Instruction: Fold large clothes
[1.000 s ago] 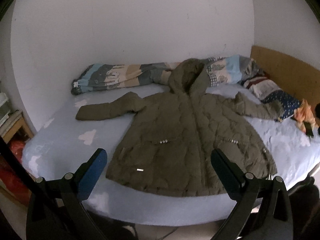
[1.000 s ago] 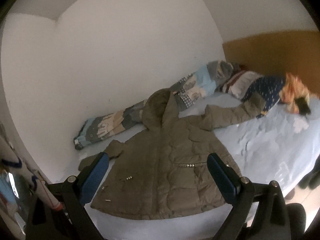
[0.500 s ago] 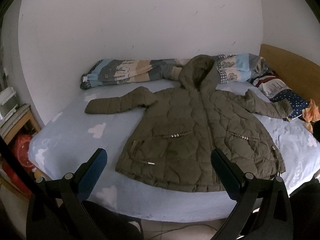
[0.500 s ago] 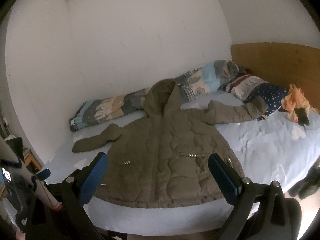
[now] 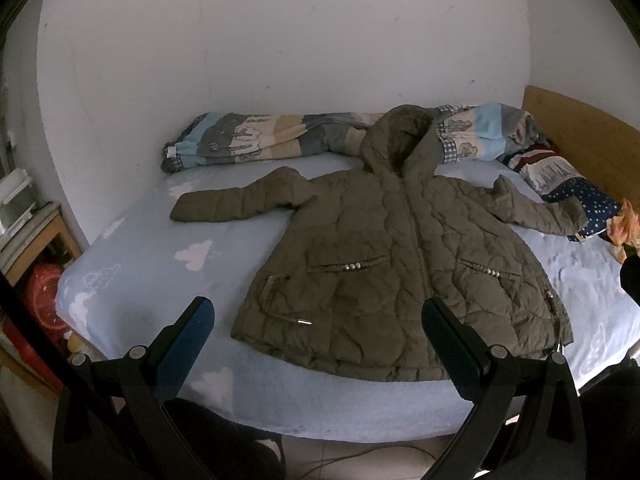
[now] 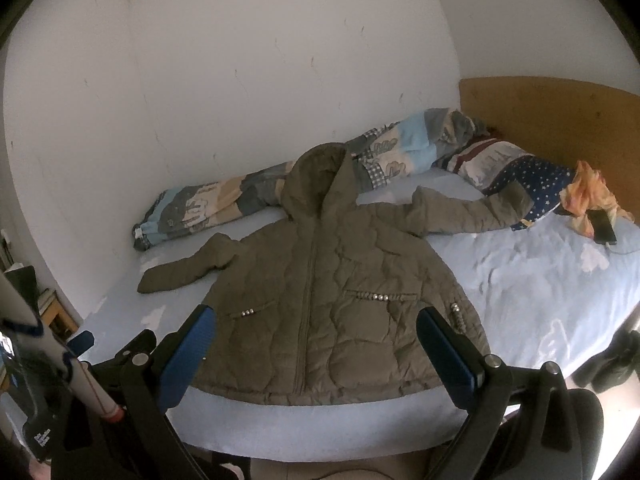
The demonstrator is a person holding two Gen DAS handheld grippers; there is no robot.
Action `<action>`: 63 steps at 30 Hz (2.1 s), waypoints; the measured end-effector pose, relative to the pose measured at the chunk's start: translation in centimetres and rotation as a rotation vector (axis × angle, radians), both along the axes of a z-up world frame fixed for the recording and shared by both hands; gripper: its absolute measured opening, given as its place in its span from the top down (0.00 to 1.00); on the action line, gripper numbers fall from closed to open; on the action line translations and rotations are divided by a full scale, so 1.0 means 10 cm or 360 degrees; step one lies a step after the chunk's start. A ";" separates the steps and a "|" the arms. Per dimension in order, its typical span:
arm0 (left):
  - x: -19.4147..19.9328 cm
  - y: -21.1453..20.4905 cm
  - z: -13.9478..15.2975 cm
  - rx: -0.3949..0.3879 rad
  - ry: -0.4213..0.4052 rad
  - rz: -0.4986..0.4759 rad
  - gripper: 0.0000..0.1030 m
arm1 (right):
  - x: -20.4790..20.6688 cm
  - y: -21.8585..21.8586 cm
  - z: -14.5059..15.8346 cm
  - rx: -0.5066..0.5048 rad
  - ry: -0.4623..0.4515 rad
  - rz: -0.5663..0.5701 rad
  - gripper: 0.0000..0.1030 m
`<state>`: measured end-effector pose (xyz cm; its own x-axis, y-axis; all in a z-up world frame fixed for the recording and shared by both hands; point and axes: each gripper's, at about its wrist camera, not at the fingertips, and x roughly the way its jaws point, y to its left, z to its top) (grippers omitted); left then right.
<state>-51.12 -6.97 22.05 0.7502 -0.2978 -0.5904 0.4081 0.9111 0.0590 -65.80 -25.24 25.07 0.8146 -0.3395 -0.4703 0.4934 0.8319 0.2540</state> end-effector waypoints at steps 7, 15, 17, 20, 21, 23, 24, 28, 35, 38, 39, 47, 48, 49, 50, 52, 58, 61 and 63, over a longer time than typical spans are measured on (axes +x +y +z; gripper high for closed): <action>0.00 0.00 0.00 0.0003 -0.0001 0.0005 0.00 | 0.03 0.01 -0.04 0.0011 0.0047 0.0004 0.01; -0.05 0.01 0.02 0.0031 -0.0026 -0.0004 0.00 | 0.01 -0.01 -0.05 0.0053 0.0042 0.0002 0.01; -0.05 0.01 0.02 0.0040 -0.0029 -0.0001 0.00 | 0.02 -0.04 -0.06 0.0075 0.0045 -0.0001 0.01; -0.02 -0.01 -0.02 0.0051 -0.0021 -0.0003 0.00 | 0.07 -0.08 -0.09 0.0094 0.0055 -0.0009 0.01; 0.01 -0.02 -0.05 0.0058 -0.0018 -0.0002 0.00 | 0.10 -0.11 -0.12 0.0106 0.0064 -0.0013 0.01; 0.09 -0.06 -0.10 0.0074 0.0003 -0.0009 0.00 | 0.16 -0.17 -0.16 0.0129 0.0086 -0.0023 0.01; 0.16 -0.10 -0.12 0.0076 0.0020 -0.0012 0.00 | 0.20 -0.22 -0.19 0.0147 0.0103 -0.0019 0.01; 0.42 -0.22 -0.17 0.0069 0.0033 -0.0033 0.00 | 0.30 -0.50 -0.24 0.0159 0.0134 -0.0085 0.01; 1.18 -0.80 -0.34 0.0126 0.0076 -0.0054 0.00 | 0.42 -1.32 -0.34 0.0248 0.0164 -0.0285 0.01; 1.54 -1.18 -0.46 0.0166 0.0104 -0.0068 0.00 | 0.47 -1.71 -0.44 0.0312 0.0197 -0.0390 0.01; 1.66 -1.30 -0.52 0.0161 0.0116 -0.0075 0.00 | 0.47 -1.84 -0.46 0.0329 0.0197 -0.0423 0.01; 2.37 -1.86 -1.14 0.0161 0.0272 -0.0053 0.00 | 0.64 -2.97 -0.78 0.0434 0.0293 -0.0719 0.01; 2.44 -1.89 -1.17 0.0146 0.0304 -0.0069 0.00 | 0.65 -3.06 -0.82 0.0452 0.0291 -0.0742 0.01; 2.49 -1.90 -1.19 0.0147 0.0300 -0.0053 0.00 | 0.67 -3.22 -0.87 0.0464 0.0284 -0.0769 0.01; 2.52 -1.90 -1.19 0.0155 0.0292 -0.0035 0.00 | 0.70 -3.40 -0.93 0.0476 0.0279 -0.0790 0.01; 2.56 -1.91 -1.22 0.0163 0.0298 -0.0027 0.00 | 0.73 -3.68 -1.03 0.0559 0.0291 -0.0841 0.01; 2.67 -1.97 -1.29 0.0210 0.0330 -0.0036 0.00 | 0.67 -4.51 -1.23 0.0746 0.0192 -0.0923 0.01; 2.66 -1.99 -1.30 0.0203 0.0344 -0.0050 0.00 | 0.65 -4.81 -1.27 0.0798 0.0149 -0.0949 0.01; 2.66 -2.02 -1.30 0.0220 0.0328 -0.0064 0.00 | 0.66 -4.98 -1.29 0.0823 0.0165 -0.0964 0.01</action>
<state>-24.57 -27.13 9.01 0.5989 -0.2309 -0.7668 0.4600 0.8830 0.0934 -59.18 -75.02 12.14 0.5021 -0.4270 -0.7521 0.8636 0.2012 0.4623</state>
